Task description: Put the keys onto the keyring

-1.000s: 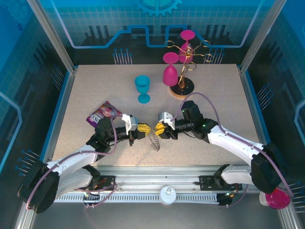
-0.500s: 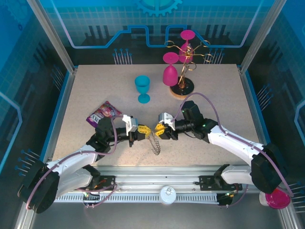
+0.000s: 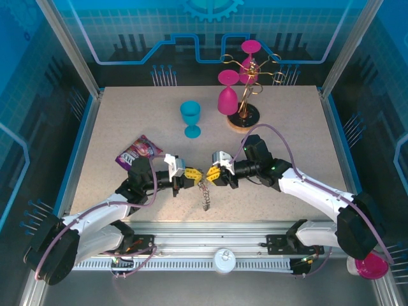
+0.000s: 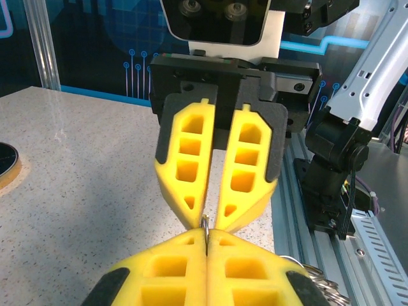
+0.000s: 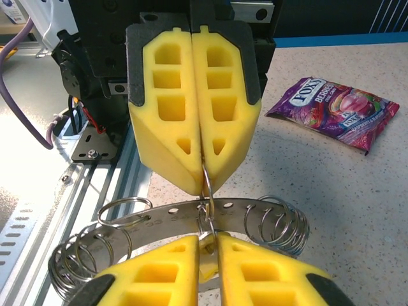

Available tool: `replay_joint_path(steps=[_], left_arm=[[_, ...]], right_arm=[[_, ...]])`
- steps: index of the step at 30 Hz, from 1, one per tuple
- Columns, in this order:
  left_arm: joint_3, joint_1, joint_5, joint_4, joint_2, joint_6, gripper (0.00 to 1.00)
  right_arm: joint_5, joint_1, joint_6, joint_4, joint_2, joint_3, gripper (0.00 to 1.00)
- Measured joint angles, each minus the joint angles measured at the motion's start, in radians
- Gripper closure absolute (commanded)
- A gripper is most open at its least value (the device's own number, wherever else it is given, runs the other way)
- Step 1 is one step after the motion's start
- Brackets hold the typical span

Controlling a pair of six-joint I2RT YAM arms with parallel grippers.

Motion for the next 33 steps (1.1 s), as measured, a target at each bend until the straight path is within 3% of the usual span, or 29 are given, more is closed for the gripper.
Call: replay_joint_path(steps=[2, 13, 16, 21, 33], left_arm=[[0.000, 0.000, 0.005, -0.002, 0.000, 0.000, 1.00], [0.003, 0.000, 0.010, -0.002, 0.000, -0.017, 1.00], [0.010, 0.000, 0.013, -0.002, 0.000, -0.024, 1.00], [0.017, 0.000, 0.014, 0.006, 0.000, -0.024, 1.00], [0.018, 0.000, 0.014, 0.019, 0.000, -0.024, 1.00]], right_arm=[[0.000, 0.000, 0.004, 0.003, 0.002, 0.000, 1.00], [0.002, 0.004, 0.015, -0.002, 0.025, 0.001, 1.00], [0.004, 0.006, 0.029, -0.002, 0.022, 0.002, 0.86], [0.022, 0.006, 0.055, 0.013, -0.035, -0.003, 0.75], [0.027, 0.010, 0.090, 0.067, -0.055, -0.004, 0.73]])
